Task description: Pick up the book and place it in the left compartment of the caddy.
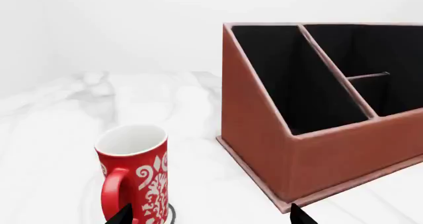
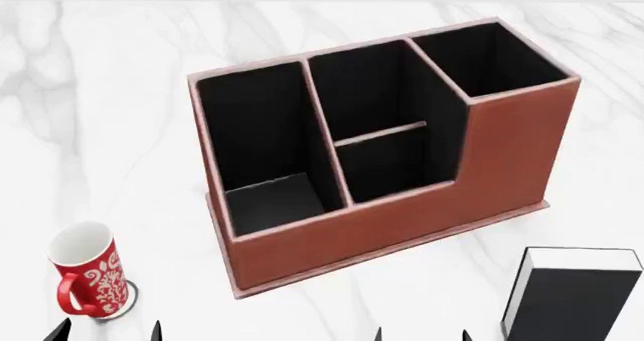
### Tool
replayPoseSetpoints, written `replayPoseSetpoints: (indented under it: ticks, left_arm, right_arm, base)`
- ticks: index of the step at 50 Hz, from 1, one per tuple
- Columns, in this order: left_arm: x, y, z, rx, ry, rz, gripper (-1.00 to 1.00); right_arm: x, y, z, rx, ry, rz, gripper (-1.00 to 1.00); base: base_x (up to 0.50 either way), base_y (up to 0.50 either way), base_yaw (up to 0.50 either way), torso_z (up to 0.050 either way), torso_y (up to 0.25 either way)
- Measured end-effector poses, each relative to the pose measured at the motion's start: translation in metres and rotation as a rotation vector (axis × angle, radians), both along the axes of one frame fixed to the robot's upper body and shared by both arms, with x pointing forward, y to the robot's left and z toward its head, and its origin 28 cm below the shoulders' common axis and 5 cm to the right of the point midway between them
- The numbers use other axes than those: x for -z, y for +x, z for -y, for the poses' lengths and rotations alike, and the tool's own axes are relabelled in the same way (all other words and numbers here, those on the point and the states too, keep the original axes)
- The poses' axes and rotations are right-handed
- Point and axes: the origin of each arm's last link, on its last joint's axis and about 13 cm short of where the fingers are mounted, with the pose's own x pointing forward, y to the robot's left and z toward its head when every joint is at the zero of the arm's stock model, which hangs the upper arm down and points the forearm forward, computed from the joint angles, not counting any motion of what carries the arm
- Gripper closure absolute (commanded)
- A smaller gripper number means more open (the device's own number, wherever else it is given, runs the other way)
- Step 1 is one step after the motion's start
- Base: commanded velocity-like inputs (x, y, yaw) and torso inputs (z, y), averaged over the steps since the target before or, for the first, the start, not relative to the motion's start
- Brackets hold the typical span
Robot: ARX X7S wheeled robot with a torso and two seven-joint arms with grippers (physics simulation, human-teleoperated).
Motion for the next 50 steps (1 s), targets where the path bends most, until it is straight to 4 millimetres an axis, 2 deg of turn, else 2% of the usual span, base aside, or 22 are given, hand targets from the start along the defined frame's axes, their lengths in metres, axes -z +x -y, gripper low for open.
replayPoseSetpoints:
  ticks: [20,25,30,43,50]
  left_arm:
    - [0.0,-0.001,0.0,0.0,0.002,0.002,-1.0]
    - [0.0,-0.001,0.0,0.0,0.002,0.002,-1.0]
    - [0.0,-0.001,0.0,0.0,0.002,0.001,-1.0]
    - [0.0,0.0,0.0,-0.004,0.001,-0.001,-1.0]
    - [0.001,0.0,0.0,-0.006,0.001,-0.001,-1.0]
  right_arm:
    - [0.0,-0.001,-0.001,0.004,-0.006,-0.005,-1.0]
    - [-0.006,0.0,-0.001,-0.001,0.0,-0.009,-1.0]
    - [-0.023,0.003,0.001,-0.007,0.006,-0.019,-1.0]
    - [-0.088,0.015,0.004,-0.026,-0.021,-0.002,-1.0]
    - [-0.113,0.017,0.005,-0.032,-0.041,0.012,-1.0]
  base:
    - [0.0,0.0,0.0,0.0,0.0]
    - [0.0,0.0,0.0,0.0,0.0]
    - [0.0,0.0,0.0,0.0,0.0]
    - [0.0,0.0,0.0,0.0,0.0]
    - [0.0,0.0,0.0,0.0,0.0]
